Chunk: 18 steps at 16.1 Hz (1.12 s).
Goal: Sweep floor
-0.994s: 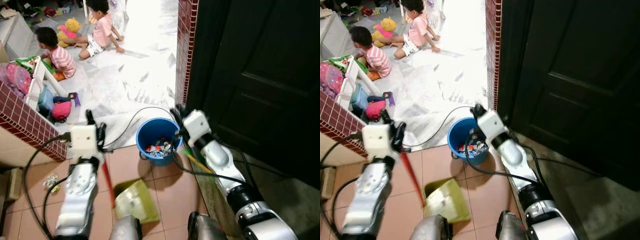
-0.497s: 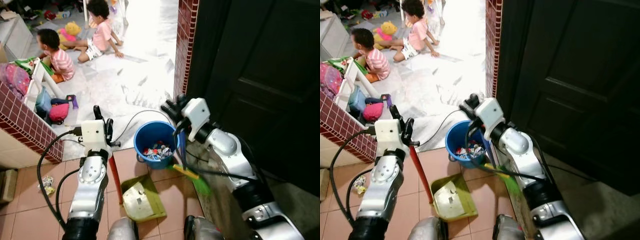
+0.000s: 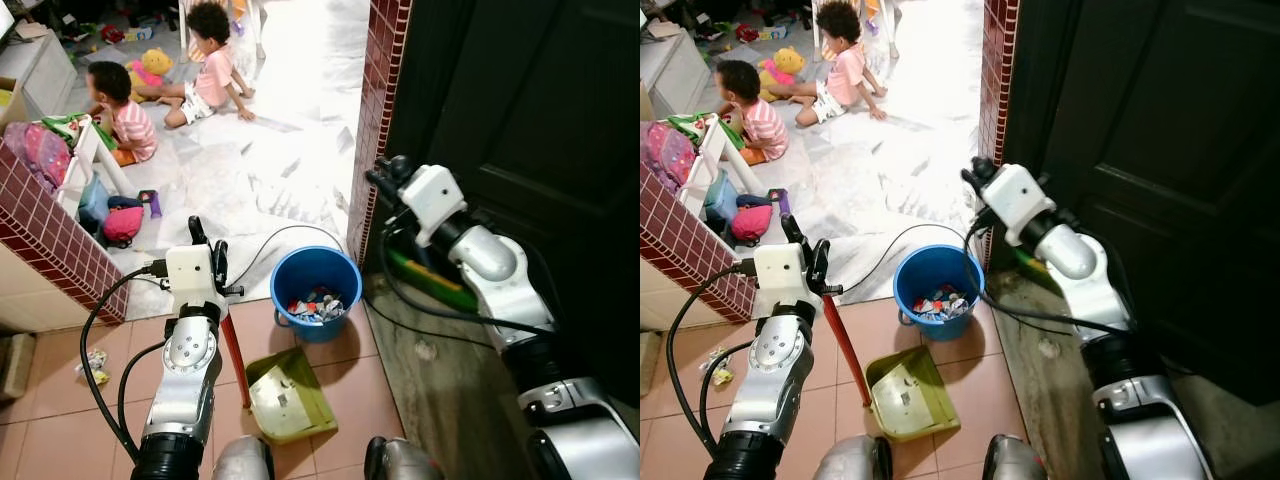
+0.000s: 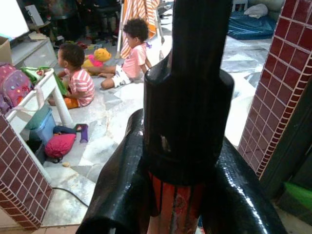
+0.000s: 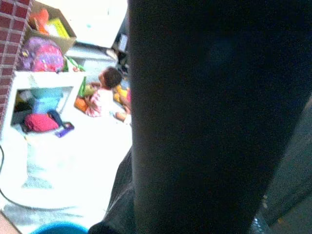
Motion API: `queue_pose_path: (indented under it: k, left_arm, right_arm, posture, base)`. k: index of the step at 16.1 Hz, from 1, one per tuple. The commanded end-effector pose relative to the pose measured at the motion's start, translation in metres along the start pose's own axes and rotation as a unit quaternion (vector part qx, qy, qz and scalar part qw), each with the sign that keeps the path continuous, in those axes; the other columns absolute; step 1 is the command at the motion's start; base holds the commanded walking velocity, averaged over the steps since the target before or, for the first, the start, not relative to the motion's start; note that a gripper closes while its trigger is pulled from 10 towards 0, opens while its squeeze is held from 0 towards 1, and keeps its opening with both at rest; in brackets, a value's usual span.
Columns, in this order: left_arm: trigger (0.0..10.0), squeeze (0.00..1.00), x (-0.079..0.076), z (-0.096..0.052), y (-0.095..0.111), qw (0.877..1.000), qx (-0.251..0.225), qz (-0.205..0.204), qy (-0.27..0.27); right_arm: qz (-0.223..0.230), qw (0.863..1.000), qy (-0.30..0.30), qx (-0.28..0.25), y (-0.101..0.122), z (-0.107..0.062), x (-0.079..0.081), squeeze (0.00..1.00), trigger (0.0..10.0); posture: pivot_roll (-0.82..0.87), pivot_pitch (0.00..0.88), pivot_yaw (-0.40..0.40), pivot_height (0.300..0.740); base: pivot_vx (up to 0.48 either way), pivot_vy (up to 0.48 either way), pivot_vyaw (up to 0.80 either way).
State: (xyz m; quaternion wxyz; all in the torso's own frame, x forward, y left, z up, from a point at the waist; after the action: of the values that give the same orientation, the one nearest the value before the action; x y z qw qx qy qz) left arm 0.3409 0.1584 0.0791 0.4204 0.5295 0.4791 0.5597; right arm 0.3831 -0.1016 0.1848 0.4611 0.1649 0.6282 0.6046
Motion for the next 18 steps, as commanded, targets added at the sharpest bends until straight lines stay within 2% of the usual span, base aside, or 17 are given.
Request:
queue_pose_path:
  k: [1,2,3,4,5,6,9,14,16,17,18]
  left_arm:
    - [10.0,0.0,0.004,0.004,0.012,1.0,-0.025,-0.001,0.007]
    - [10.0,0.0,0.003,0.004,0.012,1.0,-0.025,-0.001,0.006]
    - [10.0,0.0,0.003,0.005,0.012,1.0,-0.026,-0.001,0.005]
    - [10.0,0.0,0.003,0.006,0.012,1.0,-0.027,0.0,0.005]
    - [10.0,0.0,0.003,0.007,0.012,1.0,-0.029,0.0,0.005]
    - [10.0,0.0,0.004,0.008,0.011,1.0,-0.027,0.002,0.007]
    - [10.0,0.0,0.01,0.008,0.0,1.0,0.0,0.006,0.024]
    - [10.0,0.0,0.019,0.006,-0.001,0.998,0.014,0.003,0.06]
    - [10.0,0.0,0.019,0.005,-0.005,0.998,0.043,0.024,0.047]
    - [10.0,0.0,0.016,0.004,0.002,0.999,0.014,0.029,0.024]
    - [10.0,0.0,0.016,0.002,-0.001,1.0,0.013,0.017,0.018]
  right_arm:
    - [-0.016,1.0,-0.009,-0.009,0.005,0.003,-0.006,0.0,10.0]
    - [-0.022,1.0,-0.01,0.003,-0.003,0.001,-0.006,0.0,10.0]
    - [-0.04,0.999,-0.01,0.034,-0.018,-0.004,-0.005,0.0,10.0]
    - [-0.039,0.997,-0.017,0.059,-0.032,-0.008,-0.006,0.0,10.0]
    - [-0.026,0.994,-0.026,0.098,-0.051,-0.013,-0.005,0.0,10.0]
    - [0.011,0.992,-0.045,0.118,-0.064,-0.017,-0.002,0.0,10.0]
    - [0.093,0.991,-0.055,0.083,-0.053,-0.005,0.014,0.0,10.0]
    - [0.216,0.974,-0.061,0.016,-0.023,0.011,0.017,0.0,10.0]
    - [0.216,0.975,-0.04,0.021,-0.021,0.012,0.023,0.0,10.0]
    - [0.221,0.975,-0.031,0.017,-0.017,0.013,0.023,0.0,10.0]
    - [0.232,0.972,-0.021,0.017,-0.015,0.013,0.025,0.0,10.0]
  posture:
    - [0.0,0.0,0.034,0.74]
    - [0.0,0.0,0.034,0.74]
    - [0.0,0.0,0.036,0.74]
    - [0.0,0.0,0.037,0.74]
    - [0.0,0.0,0.037,0.74]
    - [0.0,0.0,0.035,0.74]
    - [0.0,0.003,0.037,0.74]
    - [-0.01,0.039,0.021,0.74]
    - [-0.01,0.046,0.019,0.74]
    - [0.0,0.052,0.019,0.74]
    - [0.0,0.044,0.018,0.74]
  base:
    - [0.0,0.0,0.0]
    - [0.0,0.0,0.0]
    - [0.0,0.0,0.0]
    - [0.0,0.0,0.0]
    - [0.0,0.0,0.0]
    - [0.0,0.0,0.0]
    - [0.0,0.0,0.0]
    - [0.0,0.0,0.0]
    - [0.0,0.0,0.0]
    - [0.0,0.0,0.0]
    - [0.0,0.0,0.0]
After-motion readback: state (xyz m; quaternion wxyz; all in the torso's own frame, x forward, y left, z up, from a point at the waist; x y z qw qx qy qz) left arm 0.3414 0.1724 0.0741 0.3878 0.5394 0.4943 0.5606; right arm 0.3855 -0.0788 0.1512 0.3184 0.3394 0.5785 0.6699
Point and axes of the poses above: a point about 5 cm out from each wrist's last joint towards the gripper, its own z axis pointing out of the wrist towards the gripper, its own y axis along the axis of the wrist's last joint, x = y × z, the point moved 6 cm from there along z, pointing out of the wrist towards the gripper, and after that the axes turned 11 degrees about z, right-handed, at the moved point
